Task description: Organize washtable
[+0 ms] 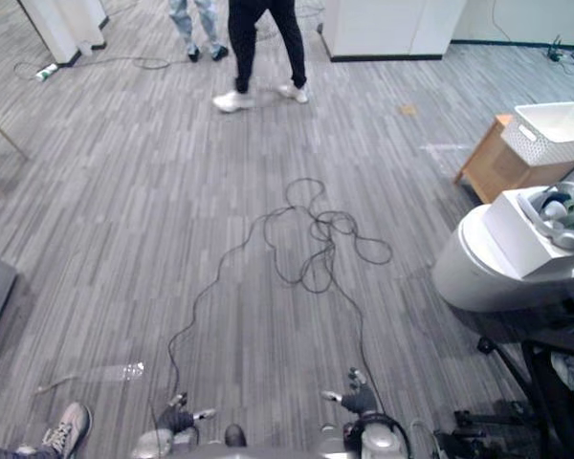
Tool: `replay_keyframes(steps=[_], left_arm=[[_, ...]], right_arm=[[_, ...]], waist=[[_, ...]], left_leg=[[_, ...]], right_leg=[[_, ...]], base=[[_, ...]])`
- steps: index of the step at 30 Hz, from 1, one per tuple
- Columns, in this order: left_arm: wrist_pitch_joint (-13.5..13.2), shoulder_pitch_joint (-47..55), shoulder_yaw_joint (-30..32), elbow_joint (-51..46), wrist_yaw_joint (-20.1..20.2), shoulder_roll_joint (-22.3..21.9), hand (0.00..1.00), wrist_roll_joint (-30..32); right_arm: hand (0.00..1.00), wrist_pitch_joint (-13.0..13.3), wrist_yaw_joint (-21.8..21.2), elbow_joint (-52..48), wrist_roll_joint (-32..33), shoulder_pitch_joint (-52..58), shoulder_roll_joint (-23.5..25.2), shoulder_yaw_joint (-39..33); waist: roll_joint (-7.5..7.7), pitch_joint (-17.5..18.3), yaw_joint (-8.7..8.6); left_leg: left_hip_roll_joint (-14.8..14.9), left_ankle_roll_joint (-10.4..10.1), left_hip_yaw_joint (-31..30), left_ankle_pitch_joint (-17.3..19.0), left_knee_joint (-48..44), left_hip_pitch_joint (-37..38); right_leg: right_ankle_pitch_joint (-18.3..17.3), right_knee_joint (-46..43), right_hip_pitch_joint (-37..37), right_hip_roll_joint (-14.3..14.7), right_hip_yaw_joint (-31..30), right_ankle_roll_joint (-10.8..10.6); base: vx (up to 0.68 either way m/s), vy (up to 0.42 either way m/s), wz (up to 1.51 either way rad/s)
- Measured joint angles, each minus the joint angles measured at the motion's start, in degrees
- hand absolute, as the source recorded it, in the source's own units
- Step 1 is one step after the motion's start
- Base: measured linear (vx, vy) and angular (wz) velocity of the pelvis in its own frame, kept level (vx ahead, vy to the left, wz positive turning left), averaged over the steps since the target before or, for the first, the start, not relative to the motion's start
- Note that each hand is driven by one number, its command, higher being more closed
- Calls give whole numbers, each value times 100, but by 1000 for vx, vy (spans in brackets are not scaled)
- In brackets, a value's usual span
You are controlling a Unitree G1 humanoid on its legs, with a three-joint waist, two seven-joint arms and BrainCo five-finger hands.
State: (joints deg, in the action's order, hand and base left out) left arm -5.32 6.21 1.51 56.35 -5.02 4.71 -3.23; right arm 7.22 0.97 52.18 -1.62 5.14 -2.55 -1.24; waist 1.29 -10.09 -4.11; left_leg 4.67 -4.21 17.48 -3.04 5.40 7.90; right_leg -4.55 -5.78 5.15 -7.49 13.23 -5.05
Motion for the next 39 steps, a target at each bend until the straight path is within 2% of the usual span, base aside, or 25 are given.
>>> replay_keyframes(steps=[6,19,20,25,30,32,34,37,39], left_arm=[[-1,0,55,62,0,-1,0,0],[-10,-81,65,278,4,-10,0,-3],[-1,-111,64,380,2,-68,0,-4],[-1,-111,64,380,3,-67,0,-4],[-33,-128,65,380,-6,-52,0,-5],[-78,-171,69,381,-13,-34,0,-13],[-149,-182,97,383,-22,-14,0,-39],[-234,-183,132,380,-53,-7,0,-136],[-282,-209,137,369,-109,7,0,-191]], right_arm=[[0,-21,-10,201,-122,-106,5,6],[0,-103,-17,619,-120,-316,20,-61],[0,-110,-8,728,-123,-358,-27,-120],[0,-110,-8,728,-123,-358,-27,-121],[0,-113,6,732,68,-347,-29,-164],[0,-125,16,777,225,-345,-33,-327],[0,-147,28,789,364,-368,-27,-340],[0,-153,97,788,508,-526,-20,-347],[0,-157,187,784,554,-569,-10,-383]], waist=[[11,34,5],[44,103,26],[-135,188,49],[-134,188,50],[-114,201,86],[-69,196,186],[-33,198,217],[-10,196,262],[20,178,288]], left_leg=[[-37,65,-24,-48,47,73],[-166,69,-181,-44,52,74],[-64,59,-235,-15,54,76],[-64,60,-235,-14,54,69],[-79,71,-238,-10,52,-135],[-97,116,-233,21,50,-225],[-125,156,-170,69,38,-280],[-225,265,10,196,-5,-433],[-308,324,20,447,-294,-589]], right_leg=[[42,124,90,-6,31,-15],[207,509,380,0,175,-42],[194,703,522,129,255,-18],[194,704,512,129,253,-18],[194,705,330,120,225,-20],[194,706,222,108,166,-22],[191,706,122,85,81,-28],[161,571,-194,-32,-110,-121],[24,318,-343,-184,-151,-253]], base=[[-105,3,1],[-2,11,7],[3,-1,3],[0,0,0],[7,2,-1],[62,16,-11],[71,30,-20],[89,71,-30],[115,103,-6]])
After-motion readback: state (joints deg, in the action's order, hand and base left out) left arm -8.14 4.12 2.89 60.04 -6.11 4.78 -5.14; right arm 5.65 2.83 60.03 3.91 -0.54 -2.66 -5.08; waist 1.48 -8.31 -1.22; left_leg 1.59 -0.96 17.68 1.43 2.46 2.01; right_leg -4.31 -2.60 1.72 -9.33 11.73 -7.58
